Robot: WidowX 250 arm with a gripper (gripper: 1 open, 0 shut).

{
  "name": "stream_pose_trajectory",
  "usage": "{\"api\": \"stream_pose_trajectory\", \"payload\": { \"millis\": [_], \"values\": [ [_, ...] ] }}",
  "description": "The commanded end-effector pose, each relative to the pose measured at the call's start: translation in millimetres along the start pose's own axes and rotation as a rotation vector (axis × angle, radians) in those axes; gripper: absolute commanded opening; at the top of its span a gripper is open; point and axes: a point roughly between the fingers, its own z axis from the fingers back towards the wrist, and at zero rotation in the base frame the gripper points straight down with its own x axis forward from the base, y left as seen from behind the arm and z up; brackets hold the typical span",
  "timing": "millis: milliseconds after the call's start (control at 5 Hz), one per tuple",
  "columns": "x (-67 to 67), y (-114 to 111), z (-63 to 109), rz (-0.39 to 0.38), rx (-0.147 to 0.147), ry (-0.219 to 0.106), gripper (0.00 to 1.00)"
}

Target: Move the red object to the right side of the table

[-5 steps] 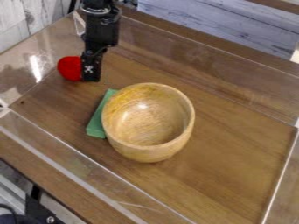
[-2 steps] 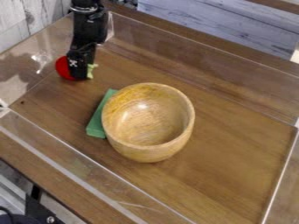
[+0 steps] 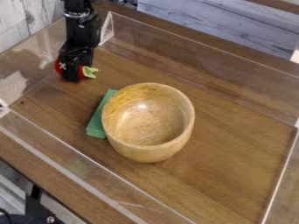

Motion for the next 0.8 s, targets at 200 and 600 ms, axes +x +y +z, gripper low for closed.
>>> {"api": "stream_pose_trajectory", "payload": {
  "millis": [200, 600],
  "values": [
    [-23.3, 15, 16.6, 0.105, 0.027, -0.024, 0.0],
    [-19.6, 24, 24.1, -0.026, 0.003, -0.116, 0.0]
  ]
}}
